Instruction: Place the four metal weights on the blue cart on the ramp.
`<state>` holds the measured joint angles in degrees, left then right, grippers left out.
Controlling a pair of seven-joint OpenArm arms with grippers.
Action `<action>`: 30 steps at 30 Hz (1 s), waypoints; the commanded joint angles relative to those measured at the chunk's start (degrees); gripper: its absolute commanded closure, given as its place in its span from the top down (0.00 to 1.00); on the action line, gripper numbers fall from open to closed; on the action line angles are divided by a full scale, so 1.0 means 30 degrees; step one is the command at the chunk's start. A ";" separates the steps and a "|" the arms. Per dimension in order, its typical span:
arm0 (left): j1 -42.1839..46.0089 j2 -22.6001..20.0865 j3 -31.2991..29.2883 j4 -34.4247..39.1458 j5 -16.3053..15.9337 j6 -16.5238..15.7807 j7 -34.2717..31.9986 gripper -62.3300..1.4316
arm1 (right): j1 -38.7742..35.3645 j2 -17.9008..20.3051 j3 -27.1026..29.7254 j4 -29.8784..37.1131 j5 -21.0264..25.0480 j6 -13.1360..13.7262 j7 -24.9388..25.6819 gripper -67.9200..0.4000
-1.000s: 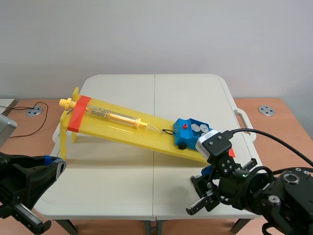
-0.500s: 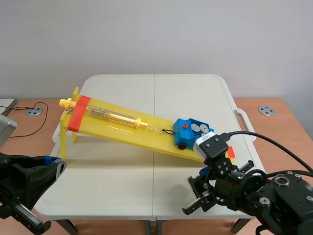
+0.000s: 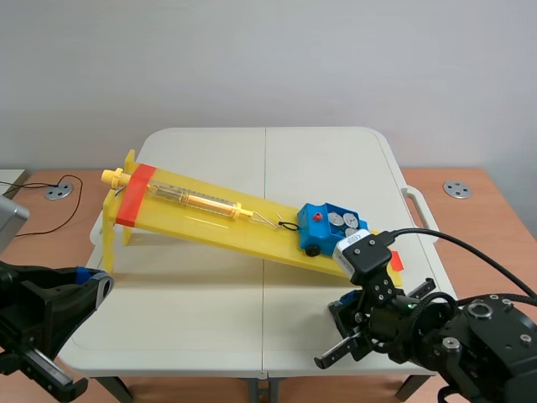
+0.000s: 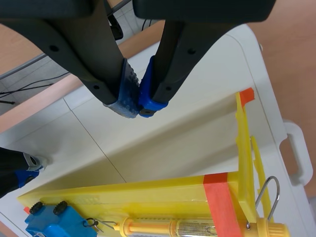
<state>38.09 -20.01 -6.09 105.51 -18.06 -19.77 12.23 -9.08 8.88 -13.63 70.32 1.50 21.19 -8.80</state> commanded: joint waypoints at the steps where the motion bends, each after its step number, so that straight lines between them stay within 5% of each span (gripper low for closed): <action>1: -0.0379 0.0102 -0.0284 0.1341 -0.1129 -0.0503 -0.1698 0.07 | 0.1486 0.0007 -0.0109 0.0495 0.0481 -0.0699 0.2113 0.13; 6: -0.0379 0.0102 -0.0284 0.1341 -0.1129 -0.0503 -0.1698 0.07 | 0.1486 0.0051 -0.0109 0.0481 0.0481 -0.1086 0.1515 0.02; 14: -0.0379 0.0102 -0.0284 0.1341 -0.1129 -0.0503 -0.1698 0.07 | 0.1341 0.0430 -0.0109 0.1005 0.0583 -0.1195 0.1107 0.02; 30: -0.0379 0.0102 -0.0284 0.1341 -0.1129 -0.0503 -0.1698 0.07 | -0.3402 0.3016 0.1945 1.0601 0.3643 -0.1195 -0.1887 0.02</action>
<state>38.09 -20.01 -6.09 105.51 -18.06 -19.77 12.23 -20.82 15.92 -10.46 95.20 8.40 19.88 -18.65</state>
